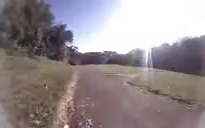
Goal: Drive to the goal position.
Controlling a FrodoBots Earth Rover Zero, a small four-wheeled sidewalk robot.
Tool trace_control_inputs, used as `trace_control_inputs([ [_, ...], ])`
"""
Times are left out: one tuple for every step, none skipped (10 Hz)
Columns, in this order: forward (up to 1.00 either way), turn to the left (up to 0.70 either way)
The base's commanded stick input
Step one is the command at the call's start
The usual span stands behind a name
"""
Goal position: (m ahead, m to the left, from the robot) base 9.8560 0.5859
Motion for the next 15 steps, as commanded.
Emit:
trace_control_inputs([
  [1.0, 0.0],
  [1.0, 0.0],
  [1.0, 0.0],
  [1.0, 0.0],
  [1.0, 0.0],
  [1.0, 0.0],
  [1.0, 0.0],
  [1.0, 0.0],
  [1.0, 0.0],
  [1.0, 0.0],
  [1.0, 0.0],
  [1.0, 0.4],
  [1.0, 0.4],
  [1.0, 0.0],
  [1.0, 0.0],
])
